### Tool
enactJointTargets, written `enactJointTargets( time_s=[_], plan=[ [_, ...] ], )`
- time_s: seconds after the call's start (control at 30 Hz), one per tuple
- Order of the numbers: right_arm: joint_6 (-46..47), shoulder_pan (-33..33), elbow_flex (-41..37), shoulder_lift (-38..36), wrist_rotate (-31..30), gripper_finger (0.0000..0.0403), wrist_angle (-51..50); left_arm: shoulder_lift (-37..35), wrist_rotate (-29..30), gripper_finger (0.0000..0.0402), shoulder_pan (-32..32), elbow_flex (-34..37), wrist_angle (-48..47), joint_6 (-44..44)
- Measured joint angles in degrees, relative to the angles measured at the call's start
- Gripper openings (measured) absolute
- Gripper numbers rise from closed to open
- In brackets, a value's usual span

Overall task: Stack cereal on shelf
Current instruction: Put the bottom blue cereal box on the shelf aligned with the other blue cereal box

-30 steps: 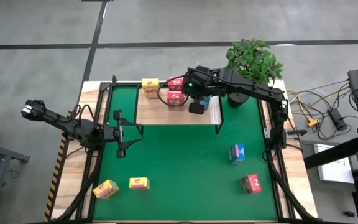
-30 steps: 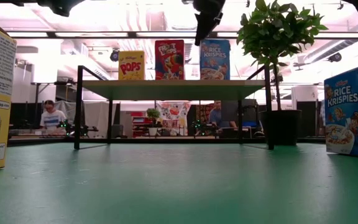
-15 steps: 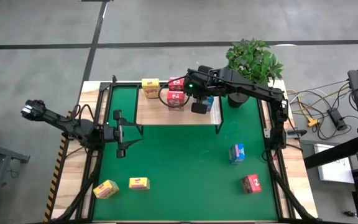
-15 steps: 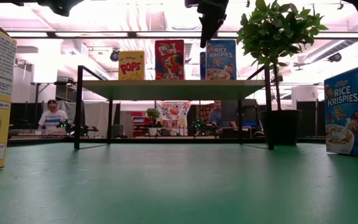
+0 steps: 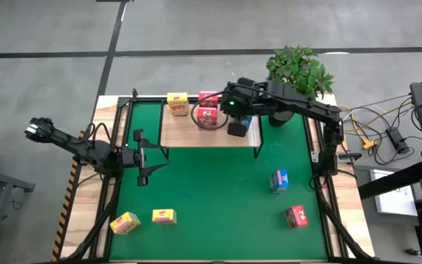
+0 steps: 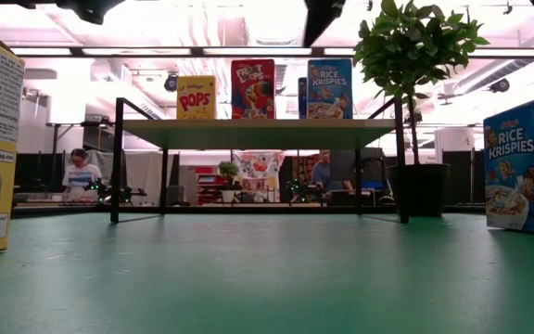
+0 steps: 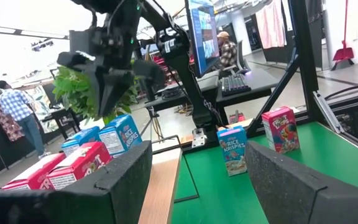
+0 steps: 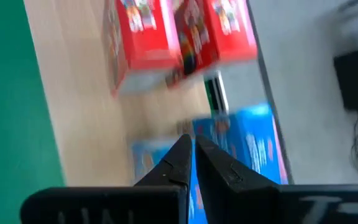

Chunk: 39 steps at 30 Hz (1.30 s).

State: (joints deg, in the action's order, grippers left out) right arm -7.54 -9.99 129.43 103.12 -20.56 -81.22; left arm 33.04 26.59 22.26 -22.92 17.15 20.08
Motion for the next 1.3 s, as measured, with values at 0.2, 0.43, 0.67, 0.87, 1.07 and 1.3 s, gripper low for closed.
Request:
enactJointTargets(
  time_s=[0.2,0.43,0.67,0.87,1.07,1.3],
  plan=[
    [4.03,0.45,1.07,-1.45,-0.48,0.0012,-3.75,0.00,0.00,0.0240,0.04,0.00,0.02,-0.01],
    [1.49,-2.73,0.94,-0.60,-0.62,0.0012,4.17,0.00,0.00,0.0240,0.04,0.00,0.22,0.00],
    [0.66,-4.36,1.75,-0.20,-0.52,0.0012,-0.15,0.00,0.00,0.0240,0.02,0.00,0.01,0.00],
    [7.49,-3.90,3.96,-2.29,7.30,0.0012,-8.58,0.00,0.00,0.0240,0.02,0.00,-0.02,0.00],
    [11.33,-3.96,-0.12,-5.86,10.22,0.0012,-8.92,0.02,-0.02,0.0240,0.02,0.00,0.34,0.00],
    [11.44,-4.29,-9.61,-10.42,9.92,0.0012,-8.73,0.04,-0.06,0.0240,-0.02,0.00,0.35,0.00]
  ],
)
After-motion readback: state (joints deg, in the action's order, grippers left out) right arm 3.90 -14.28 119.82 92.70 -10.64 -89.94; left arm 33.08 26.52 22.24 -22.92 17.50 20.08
